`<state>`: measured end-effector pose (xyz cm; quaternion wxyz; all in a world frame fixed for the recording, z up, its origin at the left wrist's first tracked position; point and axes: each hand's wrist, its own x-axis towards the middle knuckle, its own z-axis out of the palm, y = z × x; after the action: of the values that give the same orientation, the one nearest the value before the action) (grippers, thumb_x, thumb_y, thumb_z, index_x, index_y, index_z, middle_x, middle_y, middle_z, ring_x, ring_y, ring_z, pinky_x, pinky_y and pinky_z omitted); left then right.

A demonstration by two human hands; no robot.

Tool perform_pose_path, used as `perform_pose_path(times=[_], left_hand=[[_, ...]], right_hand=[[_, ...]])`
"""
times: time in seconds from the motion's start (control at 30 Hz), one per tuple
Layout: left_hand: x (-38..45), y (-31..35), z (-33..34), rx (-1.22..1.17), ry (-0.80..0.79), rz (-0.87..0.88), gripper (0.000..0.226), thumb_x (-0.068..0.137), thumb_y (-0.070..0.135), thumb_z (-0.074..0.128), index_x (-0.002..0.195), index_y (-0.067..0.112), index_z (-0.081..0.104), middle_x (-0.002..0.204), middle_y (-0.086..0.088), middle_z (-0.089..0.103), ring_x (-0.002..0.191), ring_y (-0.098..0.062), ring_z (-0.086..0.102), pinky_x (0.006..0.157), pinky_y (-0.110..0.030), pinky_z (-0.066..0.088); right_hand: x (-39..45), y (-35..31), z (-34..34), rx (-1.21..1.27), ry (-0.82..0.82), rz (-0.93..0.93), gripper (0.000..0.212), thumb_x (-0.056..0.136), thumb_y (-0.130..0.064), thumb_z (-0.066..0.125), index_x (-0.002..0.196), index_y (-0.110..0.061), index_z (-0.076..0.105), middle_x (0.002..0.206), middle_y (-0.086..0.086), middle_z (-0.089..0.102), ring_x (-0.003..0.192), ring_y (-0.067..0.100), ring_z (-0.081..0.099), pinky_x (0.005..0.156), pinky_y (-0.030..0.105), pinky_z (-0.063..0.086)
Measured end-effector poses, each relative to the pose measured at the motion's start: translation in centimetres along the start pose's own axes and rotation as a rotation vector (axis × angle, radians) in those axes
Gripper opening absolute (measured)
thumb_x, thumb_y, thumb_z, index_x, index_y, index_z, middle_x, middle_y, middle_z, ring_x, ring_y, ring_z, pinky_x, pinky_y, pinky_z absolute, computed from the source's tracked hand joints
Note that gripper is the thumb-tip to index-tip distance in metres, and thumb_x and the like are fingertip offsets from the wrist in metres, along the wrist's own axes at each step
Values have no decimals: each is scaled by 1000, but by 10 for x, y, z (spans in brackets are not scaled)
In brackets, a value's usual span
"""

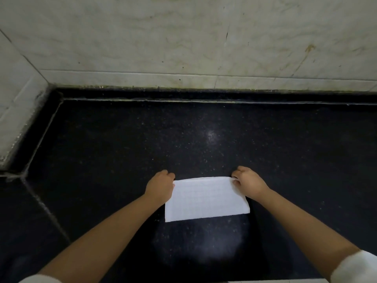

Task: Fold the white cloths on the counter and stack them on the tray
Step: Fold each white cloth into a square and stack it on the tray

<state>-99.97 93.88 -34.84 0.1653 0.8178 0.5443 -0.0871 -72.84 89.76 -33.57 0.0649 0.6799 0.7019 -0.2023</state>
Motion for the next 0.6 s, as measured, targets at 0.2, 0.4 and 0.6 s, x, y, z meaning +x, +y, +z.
perform_pose_path(times=[0.2,0.4,0.6], left_hand=[[3,1,-51,-22,219,67,21,86,7,44,93,-3,61,102,-20,53,93,-35,53,74,-40,47],[-13,2,-101,43,547,323,24,74,16,43,70,3,63,73,-16,61,63,-33,58,48,-36,50],[-55,7,7,152,162,367,14,48,12,73,56,14,62,59,-3,61,49,-24,60,40,-24,46]], right_hand=[[0,-1,-54,78,298,-116,23,80,-15,48,81,1,65,86,20,58,85,35,58,72,33,42],[-17,5,-94,52,718,-266,26,74,-15,42,75,1,62,79,20,62,72,36,60,68,35,41],[-51,10,12,-104,282,-114,13,73,-13,62,84,-9,68,111,15,63,111,42,56,87,52,47]])
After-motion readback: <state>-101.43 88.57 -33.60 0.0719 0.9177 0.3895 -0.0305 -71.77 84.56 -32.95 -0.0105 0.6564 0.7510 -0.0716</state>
